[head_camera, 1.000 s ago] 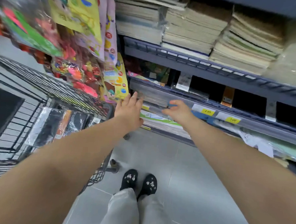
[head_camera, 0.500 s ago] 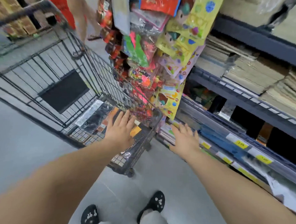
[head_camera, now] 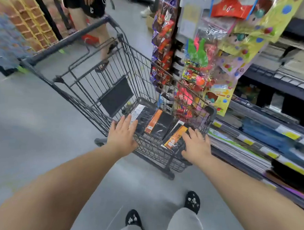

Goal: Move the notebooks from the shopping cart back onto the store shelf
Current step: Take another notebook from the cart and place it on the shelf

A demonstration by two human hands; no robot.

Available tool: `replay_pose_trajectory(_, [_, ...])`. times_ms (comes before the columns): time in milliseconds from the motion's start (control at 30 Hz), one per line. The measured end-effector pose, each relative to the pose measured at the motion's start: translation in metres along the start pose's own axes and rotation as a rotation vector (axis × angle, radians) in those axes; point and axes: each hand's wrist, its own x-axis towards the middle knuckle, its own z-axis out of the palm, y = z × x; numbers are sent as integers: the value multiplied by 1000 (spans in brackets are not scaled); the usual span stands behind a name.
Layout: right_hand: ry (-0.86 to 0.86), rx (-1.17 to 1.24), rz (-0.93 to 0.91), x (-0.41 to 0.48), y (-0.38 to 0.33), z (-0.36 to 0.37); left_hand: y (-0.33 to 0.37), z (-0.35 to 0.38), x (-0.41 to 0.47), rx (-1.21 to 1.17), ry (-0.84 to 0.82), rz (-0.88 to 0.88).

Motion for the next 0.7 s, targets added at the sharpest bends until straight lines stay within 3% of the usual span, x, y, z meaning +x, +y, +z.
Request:
replay_pose_trajectory(333, [65,60,-16,29,-68,-9,-45,-7,37,-193,75,102])
replay_pose_trajectory(700, [0,76,-28,165,-110,-42,-104,-7,156,-240,-60,125])
